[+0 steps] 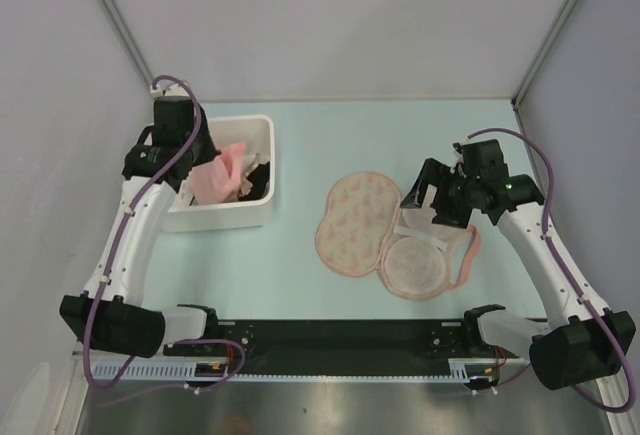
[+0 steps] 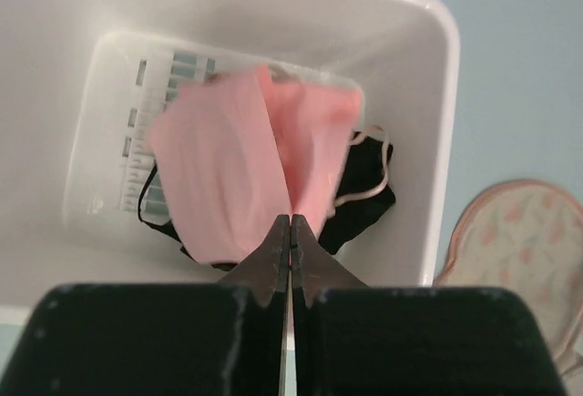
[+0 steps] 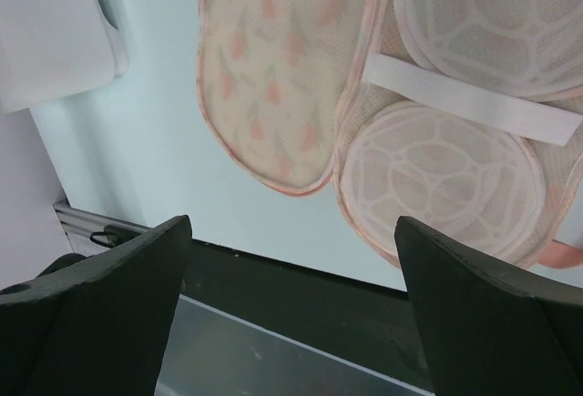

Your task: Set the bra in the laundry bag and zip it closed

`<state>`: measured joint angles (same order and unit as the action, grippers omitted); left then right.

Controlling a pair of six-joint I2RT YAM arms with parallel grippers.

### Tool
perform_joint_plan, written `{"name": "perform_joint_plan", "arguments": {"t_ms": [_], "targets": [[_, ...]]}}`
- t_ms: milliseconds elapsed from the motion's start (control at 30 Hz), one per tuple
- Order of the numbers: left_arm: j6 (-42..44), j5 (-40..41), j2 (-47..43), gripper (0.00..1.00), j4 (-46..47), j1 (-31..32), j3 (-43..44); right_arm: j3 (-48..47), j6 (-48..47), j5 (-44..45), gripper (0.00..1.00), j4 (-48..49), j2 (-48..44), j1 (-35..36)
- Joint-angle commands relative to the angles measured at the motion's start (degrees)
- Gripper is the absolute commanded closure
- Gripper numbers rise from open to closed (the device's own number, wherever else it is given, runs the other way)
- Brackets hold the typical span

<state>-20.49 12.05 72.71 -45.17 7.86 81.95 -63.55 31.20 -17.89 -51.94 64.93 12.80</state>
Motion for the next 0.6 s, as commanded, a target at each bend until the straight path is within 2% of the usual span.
{"name": "perform_joint_plan", "arguments": {"t_ms": [0, 67, 133, 167, 233, 300, 467, 567], "targets": [[0.01, -0.63, -3.45, 1.00, 3.33, -0.47, -1.00, 0.71, -1.23, -0.22, 0.00, 0.79, -0.68, 0.30], [0.19, 0.25, -3.89, 1.00, 3.33, -0.47, -0.92, 1.41, -1.23, -0.57, 0.00, 0.97, -0.68, 0.30], [1.50, -2.80, -2.84, 0.98, 3.42, -0.56, -0.92, 1.76, -1.05, -0.83, 0.00, 1.05, -0.68, 0.30], [1.68, -3.70, -1.44, 0.76, 2.90, -0.56, -0.57, 2.11, -0.97, -0.92, 0.00, 1.05, -0.77, 0.30], [0.81, -4.93, 2.15, 0.51, 1.32, -0.56, -0.21, 2.11, -0.88, -1.01, 0.00, 1.14, -0.85, 0.21], [-0.51, -3.62, 3.66, 0.38, 0.96, -0.65, -1.17, 2.03, -0.97, -0.75, 0.00, 1.23, -1.20, 0.30], [2.81, -4.32, 8.49, 0.39, 4.65, -1.35, -2.85, 2.03, -1.23, -0.48, 0.00, 0.70, -1.47, 0.30], [4.75, -8.26, 13.83, 0.38, 5.35, -2.41, -2.50, 2.03, -1.58, -0.57, 0.00, 0.35, -1.29, 0.21]]}}
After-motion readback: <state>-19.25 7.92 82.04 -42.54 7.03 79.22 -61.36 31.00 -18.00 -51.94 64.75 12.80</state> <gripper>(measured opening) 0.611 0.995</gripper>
